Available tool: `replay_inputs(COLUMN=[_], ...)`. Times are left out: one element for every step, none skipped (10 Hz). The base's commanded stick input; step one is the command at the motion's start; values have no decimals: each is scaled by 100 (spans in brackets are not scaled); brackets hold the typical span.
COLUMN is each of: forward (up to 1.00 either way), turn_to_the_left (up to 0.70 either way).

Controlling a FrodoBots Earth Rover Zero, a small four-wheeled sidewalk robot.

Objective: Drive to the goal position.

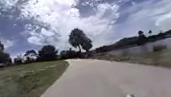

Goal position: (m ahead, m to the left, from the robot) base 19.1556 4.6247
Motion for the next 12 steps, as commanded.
replay_inputs(forward=[85, 85, 85, 85, 85, 85, 85, 85, 85, 85, 85, 85], turn_to_the_left=[34, 34, 34, 34, 34, 34, 15, 6, 0, 0, 0, 0])
